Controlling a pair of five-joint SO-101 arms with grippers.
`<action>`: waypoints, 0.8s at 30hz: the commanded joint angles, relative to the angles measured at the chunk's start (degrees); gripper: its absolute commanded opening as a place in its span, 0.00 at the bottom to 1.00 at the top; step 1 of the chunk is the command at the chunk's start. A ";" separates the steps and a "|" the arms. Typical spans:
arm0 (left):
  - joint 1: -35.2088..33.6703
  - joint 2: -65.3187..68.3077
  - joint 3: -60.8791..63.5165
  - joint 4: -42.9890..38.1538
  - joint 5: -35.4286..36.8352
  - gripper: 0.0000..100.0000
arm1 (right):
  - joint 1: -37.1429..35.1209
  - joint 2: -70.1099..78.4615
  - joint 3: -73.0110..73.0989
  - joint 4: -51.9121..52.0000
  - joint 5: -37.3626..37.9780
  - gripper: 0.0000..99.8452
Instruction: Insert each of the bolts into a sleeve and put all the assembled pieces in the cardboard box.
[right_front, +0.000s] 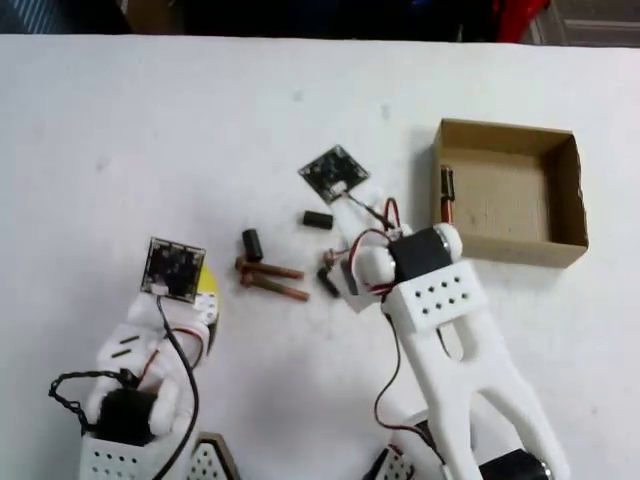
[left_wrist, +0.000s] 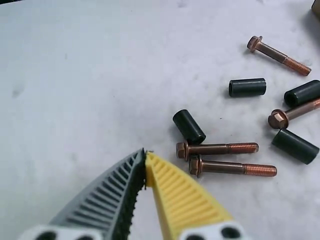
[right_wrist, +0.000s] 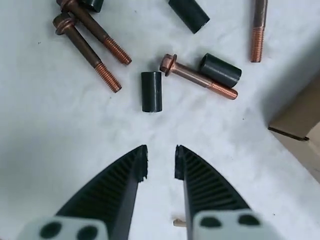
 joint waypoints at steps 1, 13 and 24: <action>-0.40 -0.40 -0.26 -0.09 -0.62 0.02 | -0.40 1.71 1.85 -4.44 -0.18 0.11; -0.40 -0.40 1.23 -0.44 -0.62 0.02 | -4.70 19.38 1.14 -14.99 -0.09 0.14; -0.40 -0.40 1.23 -0.44 -0.62 0.02 | -4.79 27.21 0.70 -18.59 0.18 0.13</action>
